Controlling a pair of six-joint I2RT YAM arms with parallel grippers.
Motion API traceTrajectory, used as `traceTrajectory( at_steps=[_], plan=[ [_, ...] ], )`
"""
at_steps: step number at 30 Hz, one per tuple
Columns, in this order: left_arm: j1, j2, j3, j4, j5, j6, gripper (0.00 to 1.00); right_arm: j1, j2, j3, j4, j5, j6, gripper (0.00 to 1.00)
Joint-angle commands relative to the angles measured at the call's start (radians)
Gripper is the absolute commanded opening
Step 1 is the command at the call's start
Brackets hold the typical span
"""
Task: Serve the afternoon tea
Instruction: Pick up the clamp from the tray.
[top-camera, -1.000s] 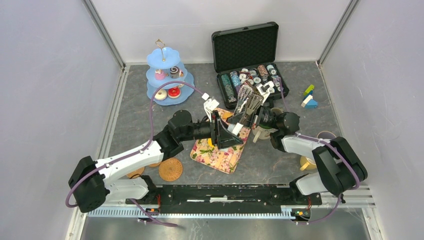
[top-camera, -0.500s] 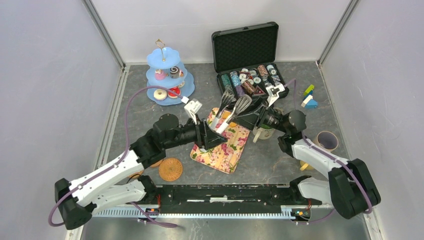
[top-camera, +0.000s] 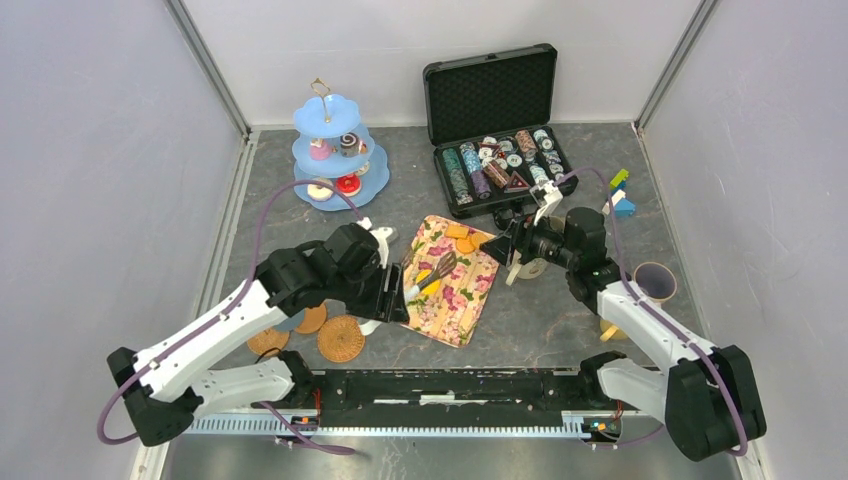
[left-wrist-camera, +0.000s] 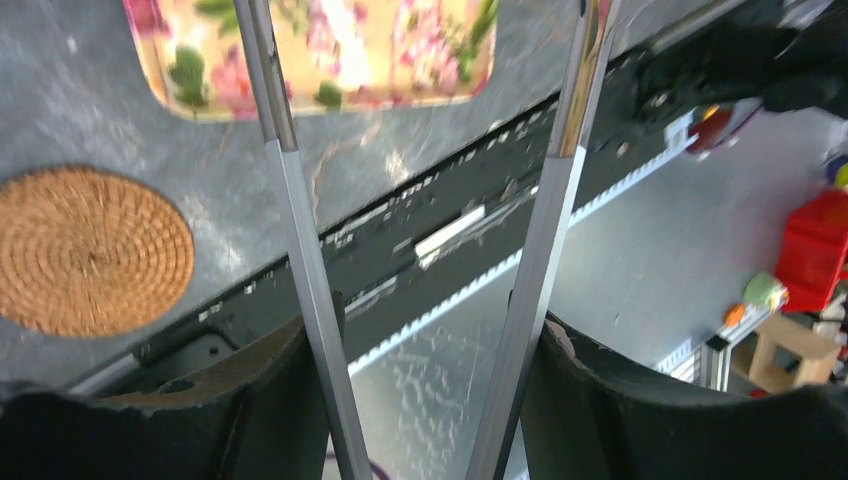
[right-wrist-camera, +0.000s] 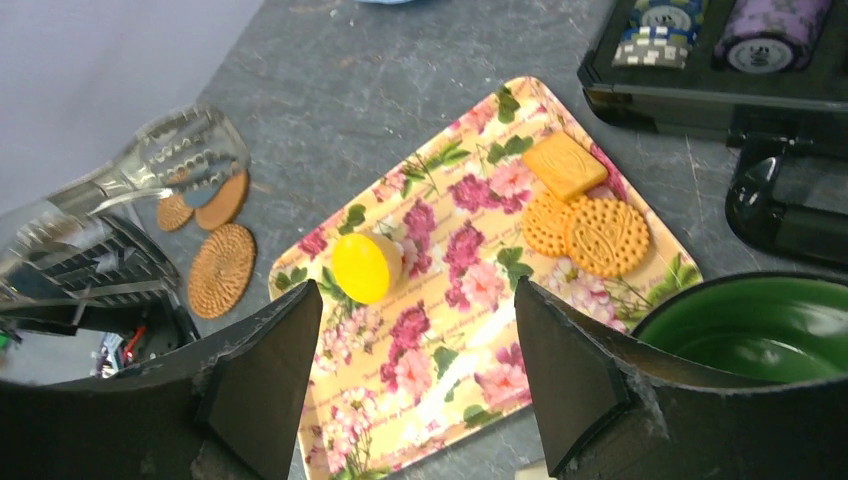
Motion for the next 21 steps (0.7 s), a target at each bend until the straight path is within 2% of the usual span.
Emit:
traceTrajectory(
  at_steps=[1,4,7,8,10,13,16,21],
  plan=[
    [-0.001,0.028,-0.006,-0.118,0.101,-0.026,0.39,-0.001,-0.051,0.013,-0.035,0.034,-0.081,0.78],
    [-0.001,0.045,-0.012,-0.095,0.12,-0.009,0.38,-0.002,-0.07,0.001,-0.032,0.029,-0.086,0.79],
    [-0.001,0.007,-0.046,0.026,0.125,-0.013,0.38,-0.001,-0.079,-0.049,0.062,-0.068,0.004,0.93],
    [-0.001,-0.014,-0.066,0.075,0.12,-0.023,0.38,0.0,-0.081,-0.085,0.154,-0.117,0.085,0.97],
    [-0.001,-0.048,-0.098,0.171,0.109,-0.046,0.38,0.006,-0.097,-0.179,0.385,-0.172,0.299,0.98],
    [-0.001,-0.072,-0.119,0.271,0.079,-0.073,0.38,0.048,-0.127,-0.289,0.665,-0.11,0.579,0.98],
    [-0.001,-0.057,-0.112,0.306,0.092,-0.071,0.38,0.126,-0.117,-0.349,0.851,-0.022,0.73,0.98],
    [-0.001,-0.039,-0.125,0.385,0.134,-0.087,0.38,0.242,-0.024,-0.36,1.12,0.068,0.85,0.98]
  ],
)
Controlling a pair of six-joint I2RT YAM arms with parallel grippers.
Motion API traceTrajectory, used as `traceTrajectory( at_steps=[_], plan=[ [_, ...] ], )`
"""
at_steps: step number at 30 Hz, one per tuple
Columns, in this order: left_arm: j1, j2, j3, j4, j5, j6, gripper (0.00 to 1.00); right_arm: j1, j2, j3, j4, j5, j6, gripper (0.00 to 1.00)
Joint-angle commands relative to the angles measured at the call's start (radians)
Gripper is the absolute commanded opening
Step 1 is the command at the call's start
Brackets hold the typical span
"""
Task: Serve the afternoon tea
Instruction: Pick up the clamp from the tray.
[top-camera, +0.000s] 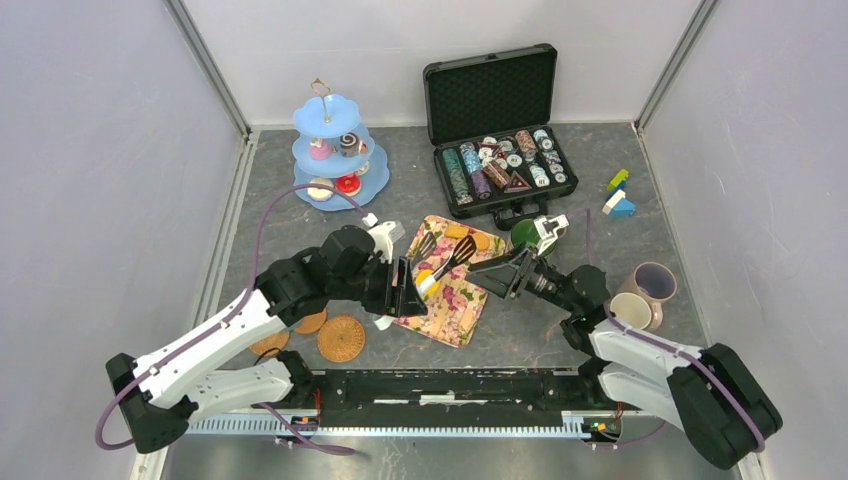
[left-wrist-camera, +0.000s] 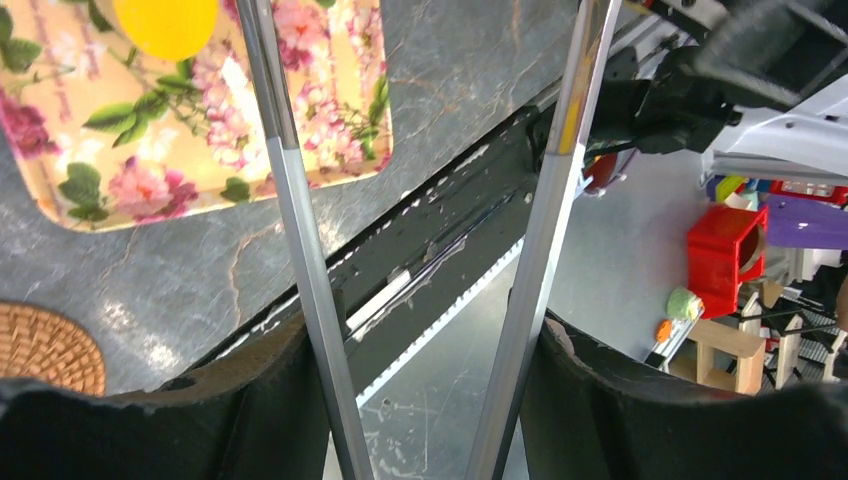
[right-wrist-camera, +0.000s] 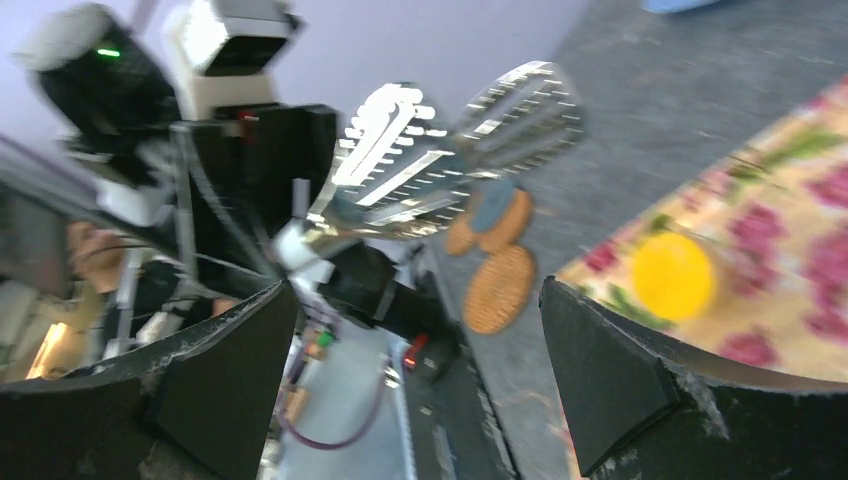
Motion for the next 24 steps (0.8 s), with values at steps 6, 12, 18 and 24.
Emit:
traceTrajectory(
  at_steps=[6,12,18,24],
  plan=[
    [-0.001,0.008,-0.05,0.296,0.104,-0.096,0.38,0.134,0.169,0.067,0.531,0.108,0.276,0.83],
    [-0.001,0.025,-0.101,0.453,0.13,-0.151,0.37,0.176,0.208,0.101,0.535,0.172,0.262,0.66],
    [-0.001,0.036,-0.13,0.537,0.139,-0.18,0.37,0.18,0.275,0.107,0.612,0.201,0.302,0.34],
    [-0.001,0.032,-0.148,0.569,0.134,-0.196,0.49,0.181,0.361,0.106,0.724,0.203,0.351,0.0]
  ],
)
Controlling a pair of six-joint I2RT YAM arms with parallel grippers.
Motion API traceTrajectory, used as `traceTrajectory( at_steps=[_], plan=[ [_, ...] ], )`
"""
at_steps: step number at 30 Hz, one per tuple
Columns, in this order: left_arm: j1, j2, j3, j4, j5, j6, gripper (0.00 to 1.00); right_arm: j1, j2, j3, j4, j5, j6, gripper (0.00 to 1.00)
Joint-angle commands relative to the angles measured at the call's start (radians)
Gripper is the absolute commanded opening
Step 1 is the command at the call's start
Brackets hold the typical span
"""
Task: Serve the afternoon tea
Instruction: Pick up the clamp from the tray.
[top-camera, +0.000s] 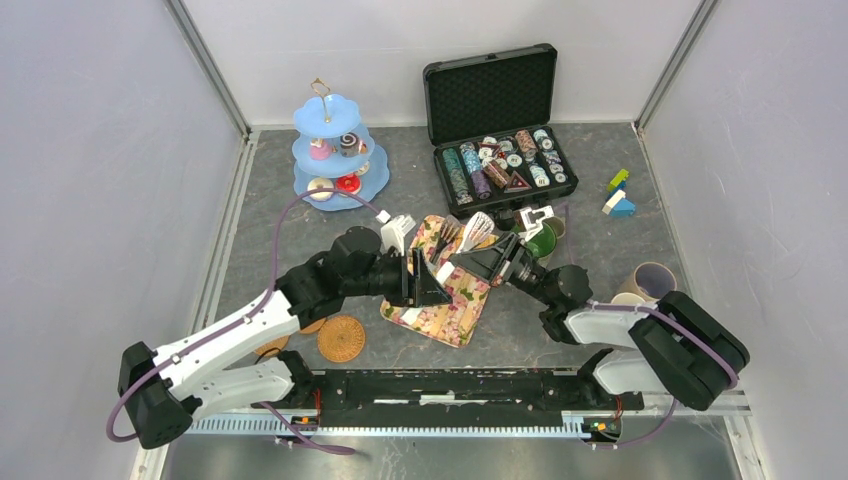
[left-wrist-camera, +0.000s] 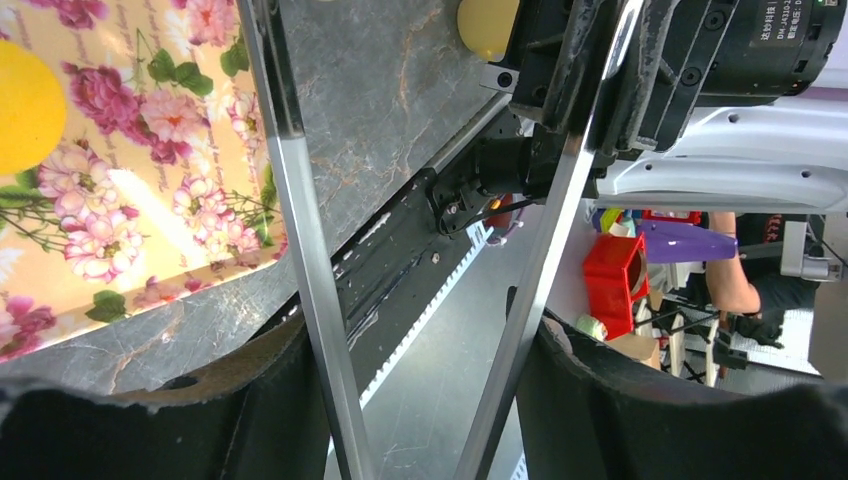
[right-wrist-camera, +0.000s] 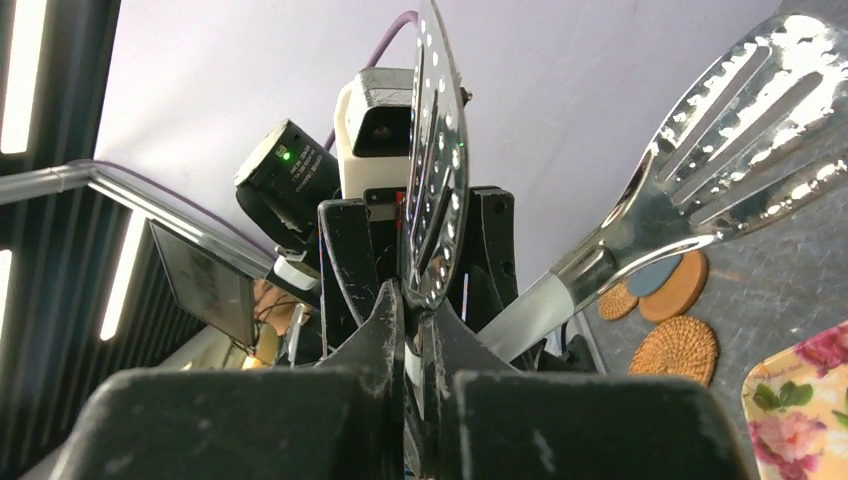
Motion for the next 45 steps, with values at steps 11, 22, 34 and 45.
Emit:
traceTrajectory(
  at_steps=[11,22,34,45],
  plan=[
    [0.002,-0.115,-0.057,0.132,-0.151,-0.062,1.0,0.005,0.087,0.017,0.289,0.022,0.024,0.0],
    [0.033,-0.075,-0.156,0.404,-0.033,-0.204,0.96,0.019,0.107,0.025,0.459,0.021,0.043,0.0],
    [0.072,-0.066,-0.254,0.566,0.035,-0.353,0.91,0.022,0.014,0.008,0.389,0.012,-0.035,0.0],
    [0.088,-0.112,-0.318,0.711,0.014,-0.385,0.8,0.039,0.054,-0.014,0.459,0.014,-0.005,0.0]
  ],
)
